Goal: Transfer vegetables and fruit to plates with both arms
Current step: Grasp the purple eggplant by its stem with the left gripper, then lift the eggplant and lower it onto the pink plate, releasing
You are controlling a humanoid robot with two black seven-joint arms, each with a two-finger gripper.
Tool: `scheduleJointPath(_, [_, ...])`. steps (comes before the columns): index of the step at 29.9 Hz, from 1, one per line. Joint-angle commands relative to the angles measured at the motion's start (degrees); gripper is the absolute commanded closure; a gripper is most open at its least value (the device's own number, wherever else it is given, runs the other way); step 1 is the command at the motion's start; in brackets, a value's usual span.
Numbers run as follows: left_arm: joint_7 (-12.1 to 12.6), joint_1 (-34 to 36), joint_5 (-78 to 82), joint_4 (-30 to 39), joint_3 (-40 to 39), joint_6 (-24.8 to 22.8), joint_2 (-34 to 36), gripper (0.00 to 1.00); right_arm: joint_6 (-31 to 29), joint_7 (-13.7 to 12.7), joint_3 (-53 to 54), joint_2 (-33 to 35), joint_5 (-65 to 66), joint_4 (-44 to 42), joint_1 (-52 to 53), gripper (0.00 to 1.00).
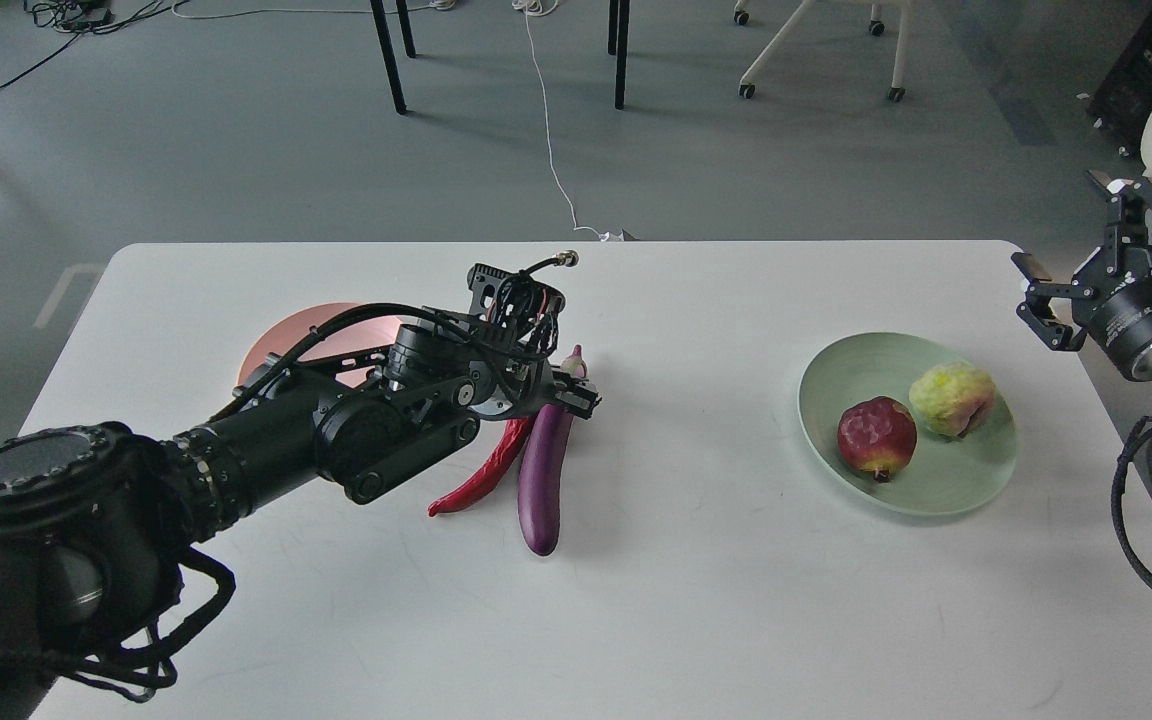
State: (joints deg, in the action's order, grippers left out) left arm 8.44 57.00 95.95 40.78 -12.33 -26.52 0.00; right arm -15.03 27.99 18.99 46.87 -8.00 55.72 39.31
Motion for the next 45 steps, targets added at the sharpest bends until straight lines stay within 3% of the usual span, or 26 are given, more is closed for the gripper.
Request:
scheduleJointPath(1, [0.61,0.39,-3.57,0.00,-0.23,0.33,0.00,0.87,0.00,0.01,0.00,0.07,0.00,0.00,-0.03,0.03])
scheduleJointPath(9, [1.58,9.43,-19.10,4.04,-0.94,1.92,0.00,0.87,0.00,0.01,0.00,0.07,0.00,0.00,-0.03,0.03])
scheduleJointPath(16, [0.09,13.58,-28.02,9.05,0.20,-1.48,16.67,0.87,0.00,0.01,-0.09,-0.02,0.00,0.18,-0.46,0.03])
scheduleJointPath(18, [-2.19,12.88,-26.00,10.02,0.29,-1.48,21.86,0.87,0.00,0.01,-0.09,-0.02,0.00,0.35,-0.64,0.03])
scheduleJointPath(22, [-11.32,10.16,-15.38,9.59,3.27,-1.48,29.08,0.86,0.09,0.01,-0.09,-0.02,0.00,0.44,-1.17,0.03])
scheduleJointPath(25, [-15.82,7.79,-9.66,9.41,4.51,-1.48,32.51,0.85,0.09,0.01,-0.09,-0.02,0.00,0.44,-1.43,0.03])
scheduleJointPath(33, [-17.32,0.22,-9.03,6.34,4.77,3.58,34.54,0.83,0.09,0.01,-0.09,0.16,0.00,1.49,-2.49,0.03])
scheduleJointPath(40, [-19.87,0.04,-9.38,-0.08,4.69,4.11,33.66,0.79,0.09,0.01,-0.09,0.16,0.00,1.58,-2.57,0.03])
scheduleJointPath(45, [-20.22,0.04,-10.34,-1.84,4.69,5.25,33.31,0.74,0.09,0.01,-0.09,0.16,0.00,1.67,-3.01,0.03])
